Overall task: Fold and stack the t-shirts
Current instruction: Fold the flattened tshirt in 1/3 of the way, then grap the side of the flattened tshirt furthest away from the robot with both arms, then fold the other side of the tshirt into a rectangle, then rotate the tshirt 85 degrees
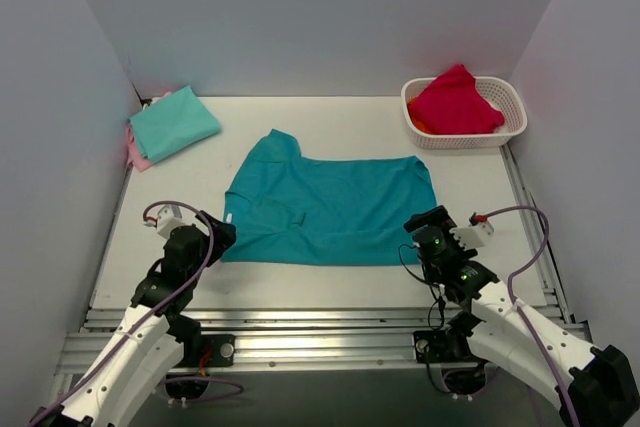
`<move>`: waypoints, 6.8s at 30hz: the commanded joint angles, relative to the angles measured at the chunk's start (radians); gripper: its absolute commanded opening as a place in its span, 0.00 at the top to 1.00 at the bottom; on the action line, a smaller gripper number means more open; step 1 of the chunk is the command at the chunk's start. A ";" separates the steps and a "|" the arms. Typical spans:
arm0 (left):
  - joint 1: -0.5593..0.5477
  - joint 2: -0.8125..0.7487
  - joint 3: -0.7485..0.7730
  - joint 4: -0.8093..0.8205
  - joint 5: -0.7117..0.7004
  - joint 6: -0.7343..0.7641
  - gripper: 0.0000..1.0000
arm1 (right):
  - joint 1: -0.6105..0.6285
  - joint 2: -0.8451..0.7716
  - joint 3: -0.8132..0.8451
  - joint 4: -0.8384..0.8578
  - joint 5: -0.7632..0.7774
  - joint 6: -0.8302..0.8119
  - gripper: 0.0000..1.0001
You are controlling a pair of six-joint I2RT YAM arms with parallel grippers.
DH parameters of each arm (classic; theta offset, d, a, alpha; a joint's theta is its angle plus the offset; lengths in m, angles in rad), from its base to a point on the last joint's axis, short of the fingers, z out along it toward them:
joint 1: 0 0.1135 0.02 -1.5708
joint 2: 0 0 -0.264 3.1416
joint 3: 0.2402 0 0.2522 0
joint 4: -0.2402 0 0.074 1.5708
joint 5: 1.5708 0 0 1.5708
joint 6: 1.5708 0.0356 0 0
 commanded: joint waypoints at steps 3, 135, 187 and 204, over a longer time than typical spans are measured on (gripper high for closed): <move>-0.010 -0.121 0.098 -0.197 0.004 0.003 0.03 | 0.013 -0.099 0.031 -0.187 0.046 0.052 0.00; 0.249 1.582 1.341 0.321 0.693 0.434 0.98 | -0.433 1.062 0.764 0.499 -0.264 -0.439 1.00; -0.087 0.191 0.266 -0.082 0.030 0.289 0.06 | -0.384 0.104 0.059 0.192 -0.218 -0.243 0.00; -0.082 0.383 0.296 0.008 -0.111 0.203 0.06 | -0.337 0.111 0.149 0.200 -0.241 -0.249 0.00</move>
